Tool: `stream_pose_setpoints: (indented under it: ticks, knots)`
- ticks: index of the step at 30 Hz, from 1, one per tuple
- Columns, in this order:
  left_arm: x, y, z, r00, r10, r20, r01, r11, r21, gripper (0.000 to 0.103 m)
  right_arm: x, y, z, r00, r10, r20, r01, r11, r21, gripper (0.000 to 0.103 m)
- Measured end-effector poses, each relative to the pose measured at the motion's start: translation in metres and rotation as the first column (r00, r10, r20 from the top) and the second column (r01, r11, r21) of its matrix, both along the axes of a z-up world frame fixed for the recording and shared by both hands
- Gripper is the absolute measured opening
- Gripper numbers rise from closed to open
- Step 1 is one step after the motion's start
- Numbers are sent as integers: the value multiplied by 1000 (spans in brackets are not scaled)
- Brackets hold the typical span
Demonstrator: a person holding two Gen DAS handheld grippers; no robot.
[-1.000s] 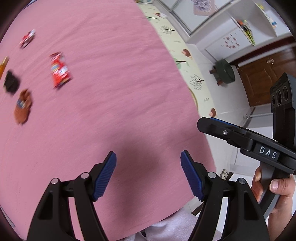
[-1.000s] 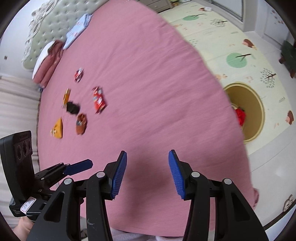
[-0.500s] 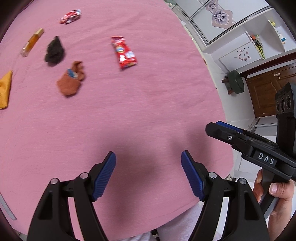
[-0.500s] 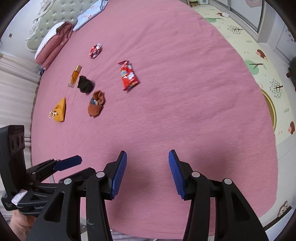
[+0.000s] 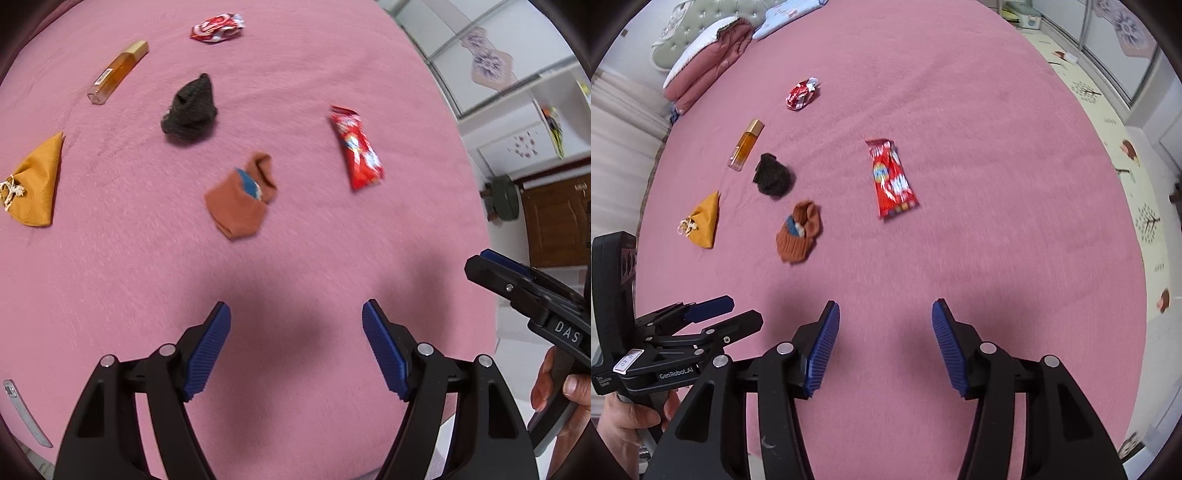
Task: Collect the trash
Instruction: 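Move both tools back over the bed toward the orange sock and candy wrapper, then grasp the orange sock with the left tool while the right tool grasps the red Milk Candy wrapper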
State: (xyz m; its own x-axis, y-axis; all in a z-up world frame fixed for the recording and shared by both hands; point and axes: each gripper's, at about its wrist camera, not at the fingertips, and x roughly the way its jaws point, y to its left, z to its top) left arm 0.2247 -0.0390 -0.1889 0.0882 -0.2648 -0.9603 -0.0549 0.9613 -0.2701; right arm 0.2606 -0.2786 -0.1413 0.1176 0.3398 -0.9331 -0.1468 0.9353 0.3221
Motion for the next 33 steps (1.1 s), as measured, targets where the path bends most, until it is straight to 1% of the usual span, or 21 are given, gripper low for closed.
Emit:
stream_pose_setpoints:
  ticks: [5,11,14,16,21,22,23,24,26,27,28,29,30,33]
  knots:
    - [34,11,-27,998,41,-43,-41,999,5,73,41,14,-22,999,38,-19,-38,999,-26,51]
    - [68,15,-61,995,51,-87,-49,999,18,73,80,28,-59,995,65,-73,-68,997,-45,53]
    - [82,17,-77,993,49,-106,-47,999,20,73,97,33,-76,993,70,-95,-75,996,-50,54]
    - [90,20,-87,991,54,-126,-51,998,22,73,106,38,-84,992,81,-98,-88,994,-67,57]
    - [97,29,-106,982,99,-160,-96,995,24,72,126,53,-103,990,100,-100,-110,989,-99,59]
    - [98,31,-109,980,111,-167,-109,994,25,68,130,57,-107,990,103,-98,-114,988,-108,59]
    - [98,33,-111,977,126,-173,-122,992,35,62,131,60,-109,990,106,-98,-117,986,-117,59]
    - [98,34,-112,975,134,-176,-128,991,45,59,133,62,-112,989,108,-98,-120,985,-127,59]
    - [98,38,-113,972,152,-177,-143,988,64,48,137,68,-116,989,111,-95,-123,982,-140,58]
    - [97,41,-113,971,162,-175,-153,986,67,45,138,70,-118,989,114,-97,-128,981,-148,54]
    - [95,43,-112,970,168,-174,-158,985,67,39,138,72,-119,988,117,-97,-132,978,-162,44]
    - [93,46,-112,970,172,-171,-162,984,69,33,138,74,-120,988,119,-97,-135,975,-174,39]
    - [92,48,-111,970,175,-168,-167,984,64,31,138,74,-120,988,119,-96,-135,974,-181,35]
    - [86,54,-106,971,178,-160,-173,984,44,28,133,72,-116,989,113,-98,-127,981,-149,33]
